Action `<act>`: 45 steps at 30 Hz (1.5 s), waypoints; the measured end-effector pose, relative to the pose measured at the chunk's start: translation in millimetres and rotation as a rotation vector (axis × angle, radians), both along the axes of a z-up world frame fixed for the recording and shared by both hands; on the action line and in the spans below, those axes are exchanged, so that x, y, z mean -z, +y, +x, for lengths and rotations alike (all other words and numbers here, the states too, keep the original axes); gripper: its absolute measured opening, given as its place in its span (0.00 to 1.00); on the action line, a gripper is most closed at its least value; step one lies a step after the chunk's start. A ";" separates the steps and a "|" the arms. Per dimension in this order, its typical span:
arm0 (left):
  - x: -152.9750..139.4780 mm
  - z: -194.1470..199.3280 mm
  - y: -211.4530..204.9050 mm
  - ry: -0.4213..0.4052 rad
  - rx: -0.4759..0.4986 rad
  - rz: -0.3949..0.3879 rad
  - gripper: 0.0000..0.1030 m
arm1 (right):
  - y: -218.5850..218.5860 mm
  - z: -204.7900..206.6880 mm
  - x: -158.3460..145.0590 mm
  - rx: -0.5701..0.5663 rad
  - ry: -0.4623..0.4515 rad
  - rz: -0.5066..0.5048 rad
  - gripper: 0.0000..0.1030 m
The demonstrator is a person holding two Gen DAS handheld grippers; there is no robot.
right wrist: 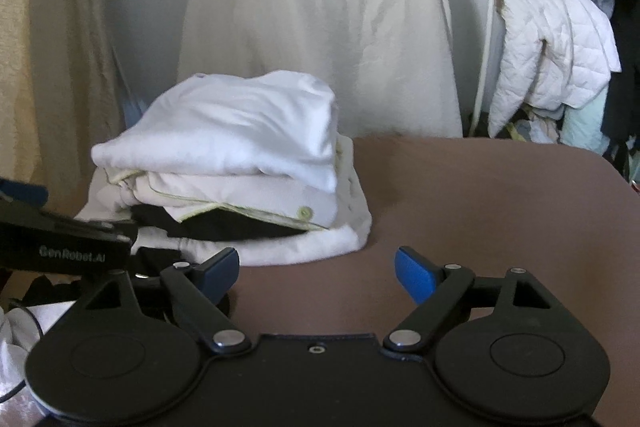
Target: Fold clothes
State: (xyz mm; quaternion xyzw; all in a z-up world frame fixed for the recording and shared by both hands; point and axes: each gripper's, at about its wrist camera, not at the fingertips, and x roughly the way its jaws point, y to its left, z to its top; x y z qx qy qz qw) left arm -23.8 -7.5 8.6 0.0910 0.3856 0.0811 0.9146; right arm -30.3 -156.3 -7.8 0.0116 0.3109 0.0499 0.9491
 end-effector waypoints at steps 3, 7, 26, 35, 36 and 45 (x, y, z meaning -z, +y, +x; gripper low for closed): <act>5.1 1.4 5.7 0.005 -0.027 -0.013 1.00 | -1.0 -0.7 3.2 0.014 0.006 -0.008 0.86; 8.7 2.6 13.7 0.005 -0.056 -0.027 1.00 | -0.8 -1.9 4.8 0.009 0.004 -0.006 0.86; 9.1 3.7 7.1 0.002 -0.026 -0.038 1.00 | -6.2 -7.9 -3.1 0.027 -0.038 0.016 0.87; 10.7 -2.2 -2.2 0.015 0.009 -0.061 1.00 | -17.3 -11.9 -6.0 0.063 -0.027 0.082 0.88; 10.8 -3.3 -3.1 0.017 0.012 -0.066 1.00 | -18.8 -12.6 -5.2 0.062 -0.022 0.089 0.88; 9.2 -8.0 -6.0 0.007 0.019 -0.061 1.00 | -23.6 -14.7 1.3 0.076 0.003 0.105 0.88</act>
